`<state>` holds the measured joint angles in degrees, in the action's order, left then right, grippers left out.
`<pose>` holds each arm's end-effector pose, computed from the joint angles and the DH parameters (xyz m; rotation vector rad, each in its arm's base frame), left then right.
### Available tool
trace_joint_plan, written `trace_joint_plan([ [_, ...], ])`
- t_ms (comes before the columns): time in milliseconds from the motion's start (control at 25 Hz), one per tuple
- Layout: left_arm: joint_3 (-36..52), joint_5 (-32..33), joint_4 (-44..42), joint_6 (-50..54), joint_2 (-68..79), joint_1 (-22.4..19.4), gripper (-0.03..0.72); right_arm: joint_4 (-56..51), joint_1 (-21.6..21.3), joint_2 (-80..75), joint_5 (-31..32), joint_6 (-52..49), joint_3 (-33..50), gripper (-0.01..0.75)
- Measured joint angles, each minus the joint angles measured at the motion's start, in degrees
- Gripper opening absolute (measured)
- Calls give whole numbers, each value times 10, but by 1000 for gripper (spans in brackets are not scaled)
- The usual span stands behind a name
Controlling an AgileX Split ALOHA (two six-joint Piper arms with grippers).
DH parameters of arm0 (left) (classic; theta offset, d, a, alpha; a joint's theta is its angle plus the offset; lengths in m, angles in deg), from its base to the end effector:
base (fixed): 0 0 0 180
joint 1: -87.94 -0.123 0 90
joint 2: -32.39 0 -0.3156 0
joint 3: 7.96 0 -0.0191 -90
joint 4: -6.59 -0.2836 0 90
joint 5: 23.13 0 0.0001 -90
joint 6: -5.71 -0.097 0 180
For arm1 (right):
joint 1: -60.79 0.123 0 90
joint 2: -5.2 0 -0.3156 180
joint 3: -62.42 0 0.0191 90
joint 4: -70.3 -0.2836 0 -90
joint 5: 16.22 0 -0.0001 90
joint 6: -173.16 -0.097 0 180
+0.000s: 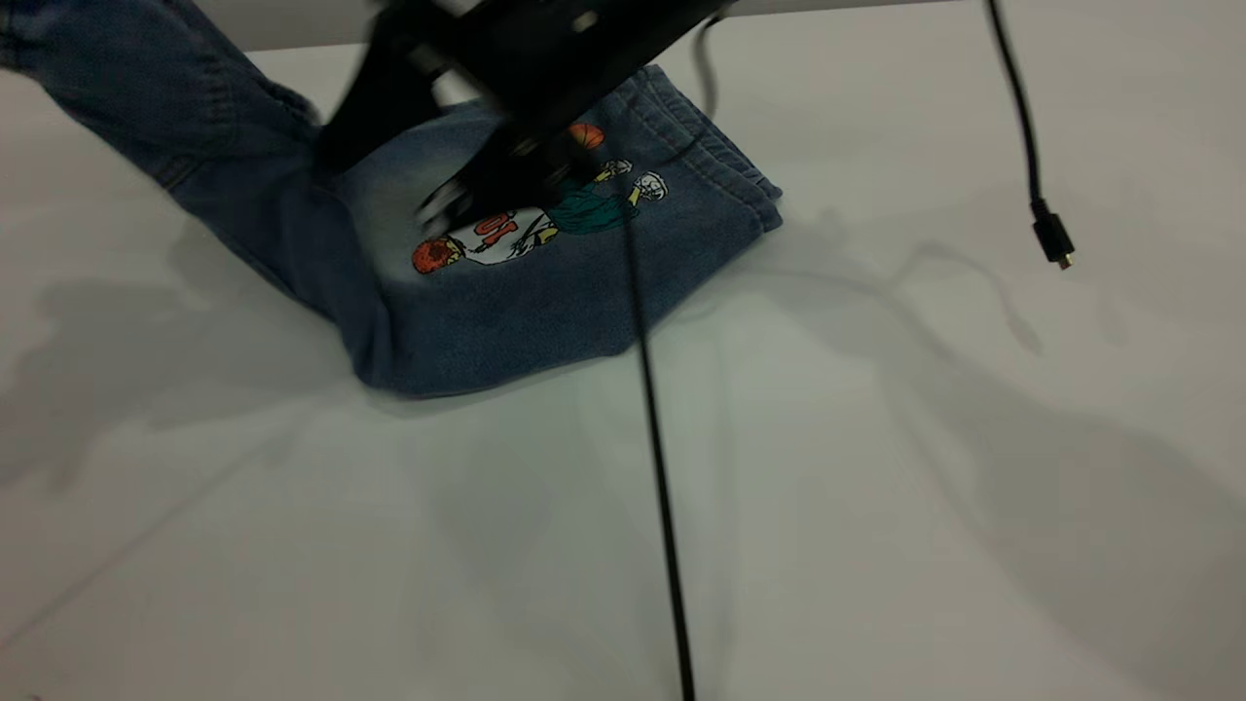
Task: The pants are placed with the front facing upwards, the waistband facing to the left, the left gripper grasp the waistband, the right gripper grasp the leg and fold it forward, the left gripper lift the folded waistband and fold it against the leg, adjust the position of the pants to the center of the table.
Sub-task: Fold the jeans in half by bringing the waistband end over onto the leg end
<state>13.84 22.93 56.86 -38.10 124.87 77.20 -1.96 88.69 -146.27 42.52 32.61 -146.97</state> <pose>0.3273 0.0074 0.2707 0.0678 2.4517 -0.6422 0.4552 0.3304 0.0912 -0.5811 2.5779 1.5271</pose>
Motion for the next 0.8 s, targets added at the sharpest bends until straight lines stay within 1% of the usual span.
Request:
trace_joint_plan([
  [200,0,-12,15,-1,1,0,95,14,-64,0,-9,5,0,547],
  [360,0,-19,42,-13,1,0,95,57,-96,-1,-38,5,1,547],
  [480,0,-21,60,-21,1,0,95,72,-97,-3,-47,3,1,547],
  [600,0,-23,59,-21,1,0,95,61,-96,-14,-50,3,1,547],
  [800,0,-45,66,-26,2,0,94,55,-88,-46,-30,1,1,547],
])
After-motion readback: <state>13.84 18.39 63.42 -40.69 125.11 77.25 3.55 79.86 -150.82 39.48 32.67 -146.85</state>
